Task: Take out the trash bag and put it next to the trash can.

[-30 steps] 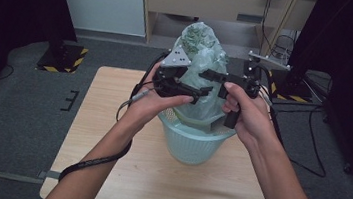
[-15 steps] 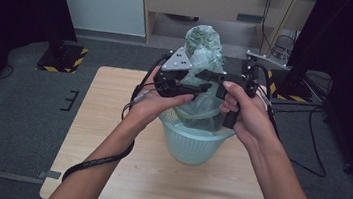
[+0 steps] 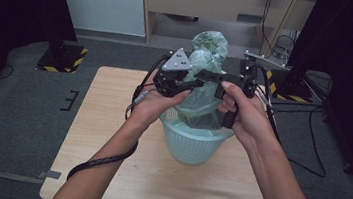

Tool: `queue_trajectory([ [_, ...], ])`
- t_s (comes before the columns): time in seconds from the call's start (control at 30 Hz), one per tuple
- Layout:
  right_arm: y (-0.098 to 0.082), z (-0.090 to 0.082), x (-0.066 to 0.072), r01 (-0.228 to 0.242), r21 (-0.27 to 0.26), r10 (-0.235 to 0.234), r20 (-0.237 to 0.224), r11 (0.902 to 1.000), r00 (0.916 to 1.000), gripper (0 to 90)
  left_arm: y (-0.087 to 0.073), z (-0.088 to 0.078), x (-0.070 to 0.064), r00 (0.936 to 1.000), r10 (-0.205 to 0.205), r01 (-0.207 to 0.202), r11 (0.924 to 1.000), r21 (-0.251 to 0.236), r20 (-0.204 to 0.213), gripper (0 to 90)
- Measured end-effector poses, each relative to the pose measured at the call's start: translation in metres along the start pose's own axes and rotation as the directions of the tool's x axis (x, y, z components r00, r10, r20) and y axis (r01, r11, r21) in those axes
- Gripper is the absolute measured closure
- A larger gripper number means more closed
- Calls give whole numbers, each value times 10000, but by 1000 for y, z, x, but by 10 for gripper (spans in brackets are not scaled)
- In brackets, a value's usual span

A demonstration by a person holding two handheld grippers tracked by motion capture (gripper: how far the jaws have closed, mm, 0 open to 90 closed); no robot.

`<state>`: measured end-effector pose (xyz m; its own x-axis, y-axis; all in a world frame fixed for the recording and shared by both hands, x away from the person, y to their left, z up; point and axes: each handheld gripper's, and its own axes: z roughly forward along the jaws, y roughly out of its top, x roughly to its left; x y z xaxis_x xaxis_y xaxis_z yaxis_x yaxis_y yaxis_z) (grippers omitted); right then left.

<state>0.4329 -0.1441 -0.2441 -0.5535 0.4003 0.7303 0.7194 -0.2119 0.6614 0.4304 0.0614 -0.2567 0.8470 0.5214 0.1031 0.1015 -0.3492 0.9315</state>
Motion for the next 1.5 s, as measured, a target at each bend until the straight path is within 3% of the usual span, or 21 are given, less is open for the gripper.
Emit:
queue_trajectory([
  [0.13, 0, -4, 1, 293, -14, -292, 176, 9996, 9994, 741, 0, 1, 1, 9998, -129, 131, 9998, 143, -135, 881],
  [0.23, 0, -7, 3, 556, -68, -553, 373, 9984, 9978, 603, 0, 0, 4, 9994, -243, 248, 9995, 190, -255, 884],
  [0.33, 1, -12, 3, 974, -99, -963, 762, 9952, 9924, 507, -1, -2, 8, 9988, -355, 362, 9992, 184, -349, 885],
  [0.5, 0, -16, 4, 1444, -105, -1426, 1025, 9895, 9845, 436, -1, -6, 12, 9973, -600, 601, 9982, 13, -413, 886],
  [0.6, -1, -15, 4, 1648, -195, -1617, 1110, 9861, 9806, 420, 1, -8, 13, 9972, -569, 571, 9984, 32, -478, 886],
  [0.7, -3, -16, 3, 2022, -192, -1977, 1380, 9792, 9705, 368, 3, -11, 13, 9970, -547, 547, 9985, -21, -539, 886],
  [0.83, -3, -19, 1, 2131, -260, -2071, 1480, 9767, 9671, 320, 6, -15, 16, 9964, -528, 528, 9986, -14, -658, 886],
  [0.9, -4, -21, -2, 2509, -294, -2424, 1712, 9676, 9550, 287, 8, -16, 17, 9963, -527, 527, 9986, -19, -683, 887],
  [1.07, -5, -23, -5, 2699, -309, -2600, 1836, 9624, 9480, 237, 9, -18, 19, 9956, -387, 397, 9992, 109, -850, 887],
  [1.1, -6, -25, -5, 2861, -372, -2736, 1977, 9575, 9413, 190, 9, -18, 19, 9956, -388, 401, 9991, 139, -856, 887],
  [1.23, -6, -30, -6, 3094, -517, -2917, 2173, 9495, 9315, 147, 8, -18, 19, 9956, -370, 391, 9990, 238, -863, 887],
  [1.5, -6, -42, -13, 3147, -646, -2924, 2325, 9470, 9276, 80, 5, -19, 23, 9962, -410, 436, 9985, 326, -762, 887],
])
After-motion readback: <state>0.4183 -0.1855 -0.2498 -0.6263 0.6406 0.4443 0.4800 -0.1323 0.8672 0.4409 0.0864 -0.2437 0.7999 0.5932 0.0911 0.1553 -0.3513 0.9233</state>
